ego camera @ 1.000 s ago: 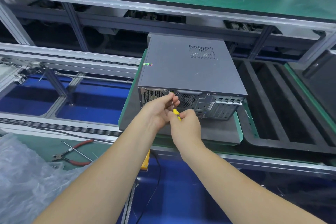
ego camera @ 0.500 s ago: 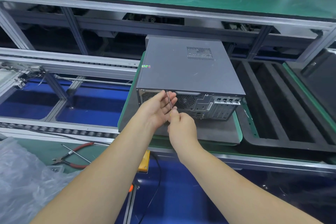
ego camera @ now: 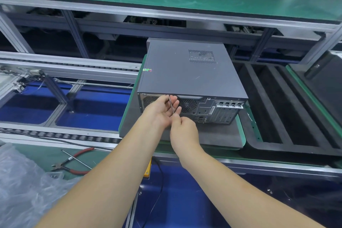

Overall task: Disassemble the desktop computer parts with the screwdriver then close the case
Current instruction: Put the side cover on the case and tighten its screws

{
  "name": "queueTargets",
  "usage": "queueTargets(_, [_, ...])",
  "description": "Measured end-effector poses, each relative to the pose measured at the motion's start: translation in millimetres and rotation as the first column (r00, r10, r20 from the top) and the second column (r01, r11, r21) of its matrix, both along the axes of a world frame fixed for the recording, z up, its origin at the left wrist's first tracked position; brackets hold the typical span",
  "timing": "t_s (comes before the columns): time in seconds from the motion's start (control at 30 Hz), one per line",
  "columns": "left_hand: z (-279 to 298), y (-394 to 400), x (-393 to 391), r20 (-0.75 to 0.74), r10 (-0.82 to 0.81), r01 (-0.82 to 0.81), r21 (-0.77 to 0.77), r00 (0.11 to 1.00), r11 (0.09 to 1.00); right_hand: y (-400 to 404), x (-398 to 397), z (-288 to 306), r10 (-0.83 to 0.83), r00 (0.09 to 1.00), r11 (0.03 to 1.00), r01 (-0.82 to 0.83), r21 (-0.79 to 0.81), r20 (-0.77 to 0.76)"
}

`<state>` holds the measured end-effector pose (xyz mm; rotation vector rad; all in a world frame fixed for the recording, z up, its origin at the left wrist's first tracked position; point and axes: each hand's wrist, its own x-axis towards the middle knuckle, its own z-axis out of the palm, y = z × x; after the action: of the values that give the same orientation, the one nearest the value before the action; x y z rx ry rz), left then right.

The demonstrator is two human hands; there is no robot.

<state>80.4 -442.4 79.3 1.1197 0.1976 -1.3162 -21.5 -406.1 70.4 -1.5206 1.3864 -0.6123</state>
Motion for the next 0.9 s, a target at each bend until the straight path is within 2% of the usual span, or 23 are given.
queueTargets(0.2, [0,-2,3,0.0,-0.006,0.006,0.017,1.0,1.0,-1,3,3,-0.002,1.0,1.0,0.002,0.017,0.0])
queueTargets(0.43, [4,-5,3,0.043,-0.036,0.036,0.003,0.998,0.999,-4,3,10,-0.129,0.983,0.984,0.11,0.139,0.13])
queueTargets(0.67, [1,-4,1,0.127,-0.057,0.061,-0.027,0.99,0.998,0,2,12,-0.091,0.994,0.996,0.092,-0.009,0.054])
queueTargets(0.9, [-12,13,3,0.095,-0.126,0.136,-0.111,0.988,0.984,-2,9,6,-0.106,0.993,0.985,0.099,0.141,0.047])
